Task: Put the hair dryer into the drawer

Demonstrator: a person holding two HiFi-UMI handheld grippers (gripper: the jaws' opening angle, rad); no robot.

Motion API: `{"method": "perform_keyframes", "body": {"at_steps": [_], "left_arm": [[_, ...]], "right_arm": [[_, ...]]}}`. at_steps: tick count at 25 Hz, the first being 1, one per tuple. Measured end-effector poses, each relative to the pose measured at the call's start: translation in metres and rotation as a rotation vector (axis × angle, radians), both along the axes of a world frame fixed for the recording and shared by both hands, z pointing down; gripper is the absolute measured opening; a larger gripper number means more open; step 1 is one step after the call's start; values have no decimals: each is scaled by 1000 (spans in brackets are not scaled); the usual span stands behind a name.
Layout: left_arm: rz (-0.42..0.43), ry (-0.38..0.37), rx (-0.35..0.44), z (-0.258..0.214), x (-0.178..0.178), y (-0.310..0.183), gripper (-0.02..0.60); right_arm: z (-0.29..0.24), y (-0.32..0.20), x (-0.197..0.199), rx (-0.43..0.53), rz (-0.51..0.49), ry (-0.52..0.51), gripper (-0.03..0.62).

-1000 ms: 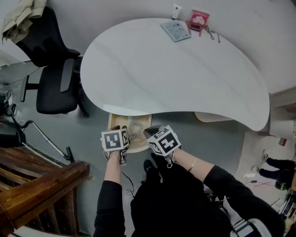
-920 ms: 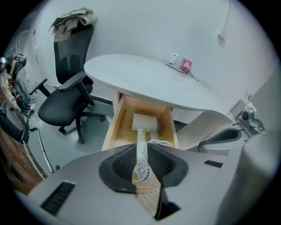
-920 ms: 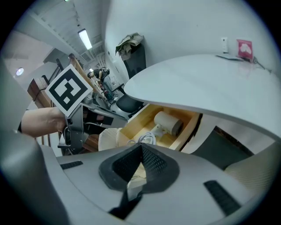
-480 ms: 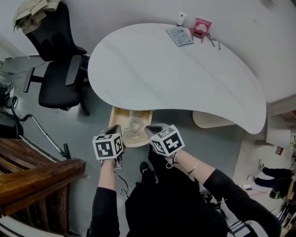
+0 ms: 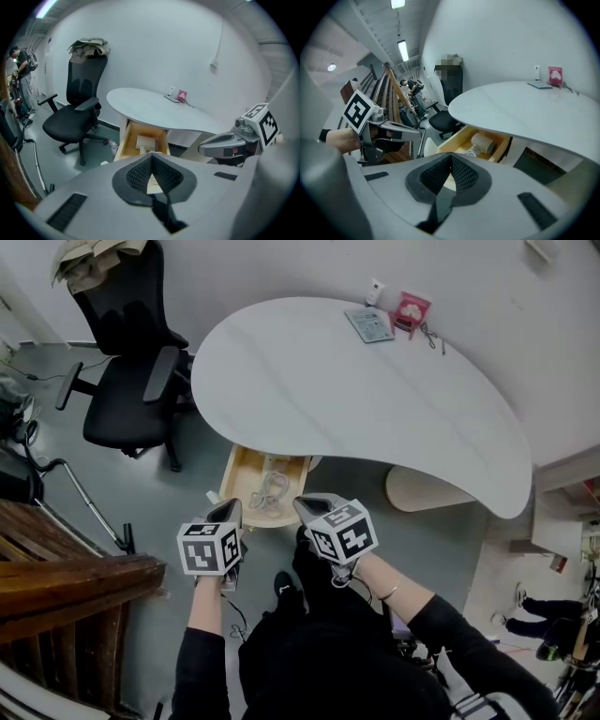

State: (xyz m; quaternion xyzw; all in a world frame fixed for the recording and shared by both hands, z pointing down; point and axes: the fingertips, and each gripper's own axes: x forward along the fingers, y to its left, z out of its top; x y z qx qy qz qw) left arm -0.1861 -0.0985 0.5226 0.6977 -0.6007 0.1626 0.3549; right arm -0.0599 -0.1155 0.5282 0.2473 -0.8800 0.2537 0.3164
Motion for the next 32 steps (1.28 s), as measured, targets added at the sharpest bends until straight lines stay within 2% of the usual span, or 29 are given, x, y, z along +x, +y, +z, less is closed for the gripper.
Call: {"method": "perform_keyframes", "body": {"at_steps": [16, 24, 32], "left_arm": [[0, 41, 161, -49, -4, 63, 9], [-19, 62, 263, -77, 1, 91, 9], [-20, 61, 378, -111, 5, 117, 9]], "right_arm": [[-35, 45, 10, 86, 15, -79, 3], [-60, 67, 13, 121, 34, -145, 3], [-96, 84, 13, 203, 44, -209, 3]]}}
